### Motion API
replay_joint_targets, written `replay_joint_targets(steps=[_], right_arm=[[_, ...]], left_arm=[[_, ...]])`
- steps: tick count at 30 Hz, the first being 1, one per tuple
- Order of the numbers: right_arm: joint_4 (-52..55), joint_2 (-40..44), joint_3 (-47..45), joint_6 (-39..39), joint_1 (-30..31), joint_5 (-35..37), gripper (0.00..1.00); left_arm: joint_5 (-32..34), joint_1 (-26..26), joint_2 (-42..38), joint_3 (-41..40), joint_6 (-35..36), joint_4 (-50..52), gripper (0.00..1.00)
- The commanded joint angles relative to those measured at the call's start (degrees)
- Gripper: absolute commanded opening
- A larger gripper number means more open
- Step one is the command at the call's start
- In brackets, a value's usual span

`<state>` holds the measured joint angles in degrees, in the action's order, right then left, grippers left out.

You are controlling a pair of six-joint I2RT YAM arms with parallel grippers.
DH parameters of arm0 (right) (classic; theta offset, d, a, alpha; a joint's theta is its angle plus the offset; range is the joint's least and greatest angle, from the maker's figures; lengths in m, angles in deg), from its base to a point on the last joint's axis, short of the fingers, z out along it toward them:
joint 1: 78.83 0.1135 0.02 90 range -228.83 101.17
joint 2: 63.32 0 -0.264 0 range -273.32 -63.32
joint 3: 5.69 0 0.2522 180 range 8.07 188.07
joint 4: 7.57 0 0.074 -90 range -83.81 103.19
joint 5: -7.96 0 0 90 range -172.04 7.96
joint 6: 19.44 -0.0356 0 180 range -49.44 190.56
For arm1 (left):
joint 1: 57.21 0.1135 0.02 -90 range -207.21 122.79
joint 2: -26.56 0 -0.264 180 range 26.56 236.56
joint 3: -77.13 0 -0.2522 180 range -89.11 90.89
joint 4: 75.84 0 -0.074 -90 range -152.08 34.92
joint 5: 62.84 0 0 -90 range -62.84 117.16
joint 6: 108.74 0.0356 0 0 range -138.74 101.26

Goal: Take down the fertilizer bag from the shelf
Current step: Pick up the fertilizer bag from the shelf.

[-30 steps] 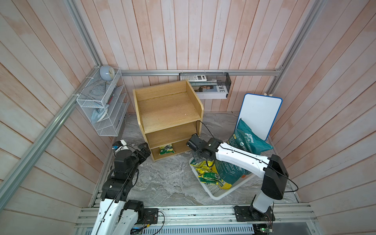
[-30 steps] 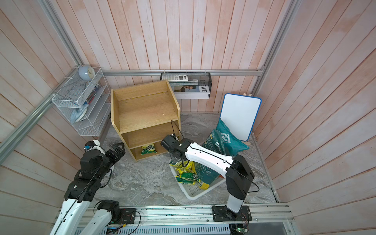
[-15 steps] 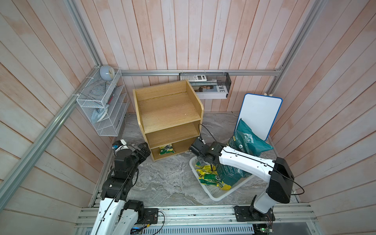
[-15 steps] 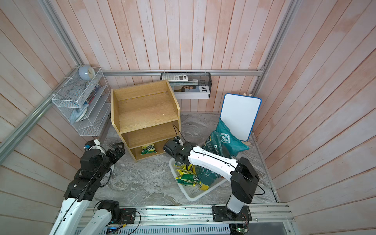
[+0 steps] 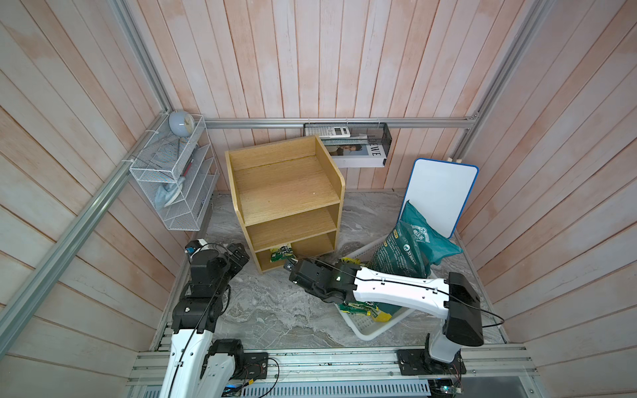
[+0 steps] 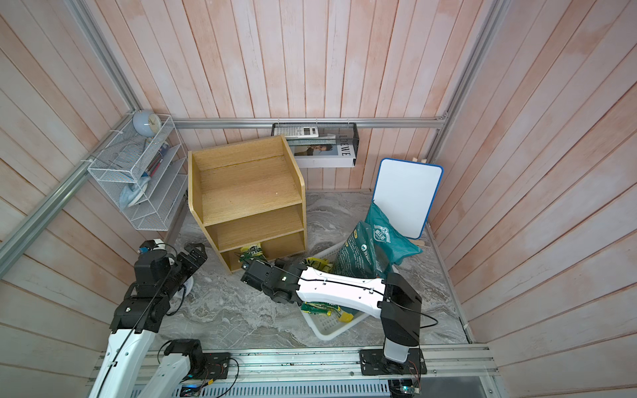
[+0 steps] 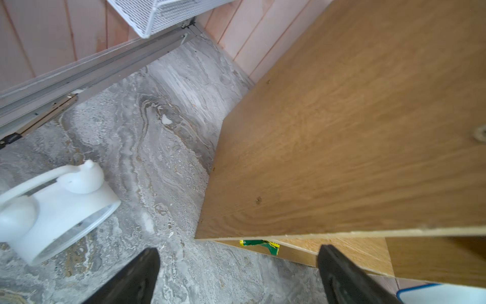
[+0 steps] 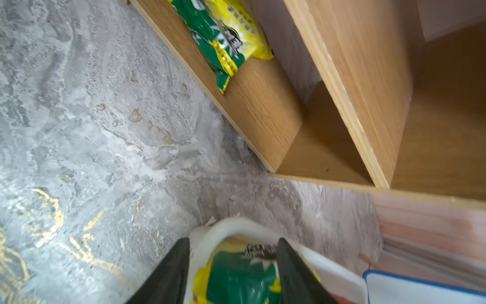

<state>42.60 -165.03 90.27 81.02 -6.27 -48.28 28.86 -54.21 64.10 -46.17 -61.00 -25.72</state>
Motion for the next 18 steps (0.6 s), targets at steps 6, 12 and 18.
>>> replay_joint_targets(steps=[6, 12, 18], right_arm=[[-25.19, -11.43, -2.25, 32.47, -0.46, -3.88, 0.62], [-33.33, -19.63, 2.71, 38.26, -2.23, -3.2, 0.63], [-38.58, -25.91, 9.32, 42.29, -3.7, -0.45, 0.64]], left_arm=[[1.11, 4.79, 2.74, 2.77, 2.16, 2.13, 1.0], [4.06, 5.52, 2.85, 3.78, 2.84, 2.15, 1.0], [2.54, 5.52, 2.64, 2.9, 3.12, 1.71, 1.0]])
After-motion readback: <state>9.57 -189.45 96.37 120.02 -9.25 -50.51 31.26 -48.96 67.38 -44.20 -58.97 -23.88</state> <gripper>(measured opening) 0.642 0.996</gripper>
